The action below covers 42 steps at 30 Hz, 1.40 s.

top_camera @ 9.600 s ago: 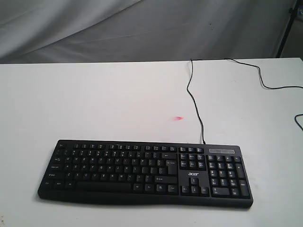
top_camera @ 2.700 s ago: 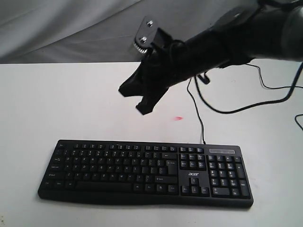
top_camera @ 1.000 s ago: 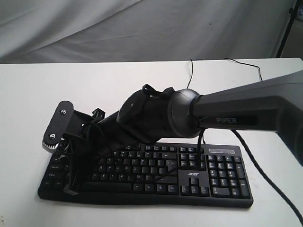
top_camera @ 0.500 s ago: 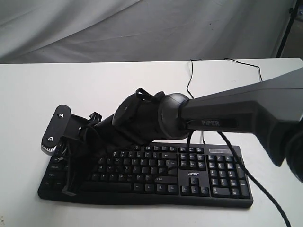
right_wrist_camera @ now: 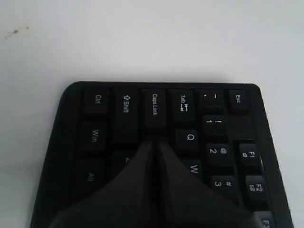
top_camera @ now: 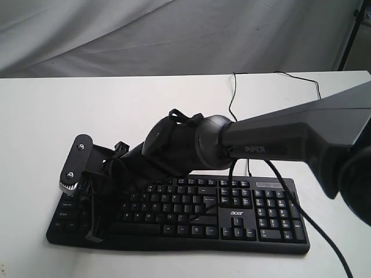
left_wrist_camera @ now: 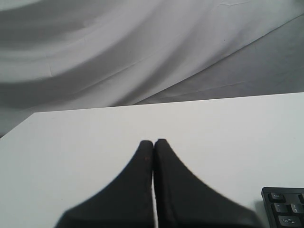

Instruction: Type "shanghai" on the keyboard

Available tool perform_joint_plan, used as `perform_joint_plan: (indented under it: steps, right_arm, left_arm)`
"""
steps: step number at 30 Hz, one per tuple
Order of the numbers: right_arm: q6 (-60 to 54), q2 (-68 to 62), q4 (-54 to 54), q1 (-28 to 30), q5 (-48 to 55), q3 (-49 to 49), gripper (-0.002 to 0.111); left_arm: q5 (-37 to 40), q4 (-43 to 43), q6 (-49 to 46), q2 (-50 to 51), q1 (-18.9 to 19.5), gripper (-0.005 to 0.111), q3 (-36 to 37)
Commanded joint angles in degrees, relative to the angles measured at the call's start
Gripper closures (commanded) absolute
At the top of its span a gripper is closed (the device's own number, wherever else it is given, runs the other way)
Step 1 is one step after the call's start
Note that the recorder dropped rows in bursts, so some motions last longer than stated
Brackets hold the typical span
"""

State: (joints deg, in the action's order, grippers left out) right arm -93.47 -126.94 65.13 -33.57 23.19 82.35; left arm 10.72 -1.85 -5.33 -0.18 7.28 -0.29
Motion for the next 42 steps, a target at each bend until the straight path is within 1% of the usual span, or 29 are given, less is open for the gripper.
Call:
perform_joint_plan:
  steps: [1,42]
  right_arm:
    - [0.3,-0.3,-0.3,0.4,-0.2,0.4,0.108]
    - [-0.1,-1.9,-0.5,0.4,-2.6,0.4,0.108]
  left_arm:
    - [-0.2,0.0,0.2,0.2,-0.2,0.106,0.3]
    - [-0.2,0.0,0.2,0.2,-0.2,0.106,0.3]
